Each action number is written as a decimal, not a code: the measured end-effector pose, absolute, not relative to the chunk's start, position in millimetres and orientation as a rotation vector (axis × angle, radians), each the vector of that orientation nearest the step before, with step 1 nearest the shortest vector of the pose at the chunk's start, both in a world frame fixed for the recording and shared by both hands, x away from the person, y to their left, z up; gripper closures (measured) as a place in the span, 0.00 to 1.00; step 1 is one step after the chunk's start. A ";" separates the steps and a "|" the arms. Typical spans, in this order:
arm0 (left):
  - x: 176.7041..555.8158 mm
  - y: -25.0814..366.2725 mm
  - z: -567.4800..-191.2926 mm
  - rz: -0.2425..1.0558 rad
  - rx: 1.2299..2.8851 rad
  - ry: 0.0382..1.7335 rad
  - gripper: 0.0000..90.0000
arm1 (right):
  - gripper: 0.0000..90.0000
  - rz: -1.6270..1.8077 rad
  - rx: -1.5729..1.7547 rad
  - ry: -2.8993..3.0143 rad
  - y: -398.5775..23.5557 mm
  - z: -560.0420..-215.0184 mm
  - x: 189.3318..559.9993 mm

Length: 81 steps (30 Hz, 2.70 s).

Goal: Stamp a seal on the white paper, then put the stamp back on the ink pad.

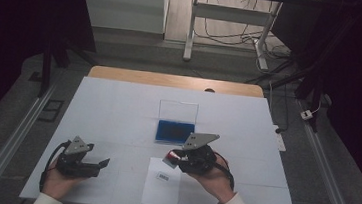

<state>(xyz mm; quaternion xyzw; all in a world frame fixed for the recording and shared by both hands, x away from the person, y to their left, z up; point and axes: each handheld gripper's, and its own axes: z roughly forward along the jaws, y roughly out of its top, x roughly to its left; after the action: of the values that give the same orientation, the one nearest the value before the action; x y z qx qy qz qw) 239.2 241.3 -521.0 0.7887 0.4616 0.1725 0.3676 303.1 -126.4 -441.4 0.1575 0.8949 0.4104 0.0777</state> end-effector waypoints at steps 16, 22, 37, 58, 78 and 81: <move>240.2 240.1 -522.5 0.447 2.033 1.185 0.22 | 0.77 1.235 0.522 2.633 -132.2 -438.0 311.4; 239.9 239.9 -522.1 0.446 2.035 1.182 0.22 | 0.77 1.226 0.544 2.625 -130.1 -438.8 320.7; 240.3 239.1 -522.8 0.439 2.033 1.185 0.22 | 0.77 1.222 0.648 2.599 -128.1 -441.3 355.3; 241.0 241.6 -522.2 0.435 2.025 1.183 0.22 | 0.77 1.082 0.764 2.625 -105.0 -457.2 408.7; 241.7 242.0 -523.5 0.435 2.031 1.186 0.22 | 0.77 0.925 0.802 2.635 -99.5 -479.2 430.0; 241.8 242.2 -523.9 0.436 2.033 1.187 0.22 | 0.77 0.922 0.791 2.632 -97.9 -480.9 429.7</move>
<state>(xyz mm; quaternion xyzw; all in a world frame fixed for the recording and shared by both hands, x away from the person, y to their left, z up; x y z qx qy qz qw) 241.8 242.2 -523.9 0.7905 0.4617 0.1696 0.3651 429.7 -97.9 -480.9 0.2710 0.9012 0.3158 0.1212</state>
